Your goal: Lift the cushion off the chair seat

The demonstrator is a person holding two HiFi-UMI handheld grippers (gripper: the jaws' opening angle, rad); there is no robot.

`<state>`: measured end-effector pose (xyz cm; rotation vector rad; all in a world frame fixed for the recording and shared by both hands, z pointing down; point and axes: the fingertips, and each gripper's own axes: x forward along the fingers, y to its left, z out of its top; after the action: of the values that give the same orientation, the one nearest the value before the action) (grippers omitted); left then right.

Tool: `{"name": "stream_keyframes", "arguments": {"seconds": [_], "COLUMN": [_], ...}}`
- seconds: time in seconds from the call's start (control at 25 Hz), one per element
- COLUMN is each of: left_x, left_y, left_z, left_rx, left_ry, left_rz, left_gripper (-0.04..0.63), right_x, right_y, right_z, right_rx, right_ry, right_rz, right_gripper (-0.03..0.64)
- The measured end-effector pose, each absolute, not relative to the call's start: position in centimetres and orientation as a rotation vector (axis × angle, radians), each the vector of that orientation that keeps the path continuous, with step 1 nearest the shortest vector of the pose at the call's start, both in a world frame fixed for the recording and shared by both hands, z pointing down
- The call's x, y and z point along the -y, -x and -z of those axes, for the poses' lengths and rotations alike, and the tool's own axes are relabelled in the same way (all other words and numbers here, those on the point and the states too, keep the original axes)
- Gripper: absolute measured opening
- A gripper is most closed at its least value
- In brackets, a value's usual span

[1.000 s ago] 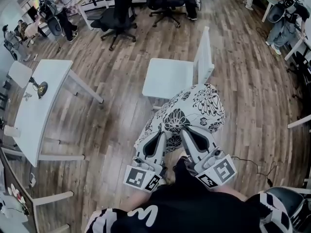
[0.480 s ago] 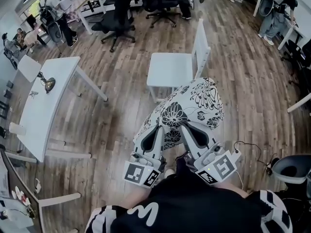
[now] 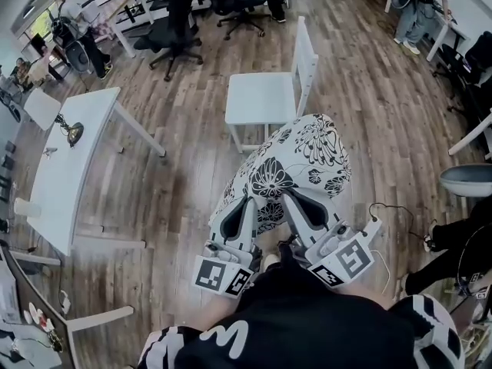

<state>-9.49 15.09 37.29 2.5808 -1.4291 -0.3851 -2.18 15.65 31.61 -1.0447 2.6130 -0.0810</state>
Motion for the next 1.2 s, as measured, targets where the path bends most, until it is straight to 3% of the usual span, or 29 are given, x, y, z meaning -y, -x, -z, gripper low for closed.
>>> {"name": "stream_keyframes", "arguments": {"seconds": [0.68,1.2], "left_x": [-19.7,-29.5], "left_y": [6.2,1.1], "left_z": [-36.5,-36.2], "left_rx": [1.441,1.608], "left_ry": [-2.566,-2.495], "left_rz": [0.413,0.436], "left_gripper": [0.012,0.012], "right_x": [-20.1,-28.9], "right_y": [-0.7,-6.6], "right_z": [-32.1,-30.3], "right_rx": [-2.649,-2.677], "right_ry": [1.028,0.895], "right_rz": [0.123,0.092], "right_gripper": [0.021,0.021]}}
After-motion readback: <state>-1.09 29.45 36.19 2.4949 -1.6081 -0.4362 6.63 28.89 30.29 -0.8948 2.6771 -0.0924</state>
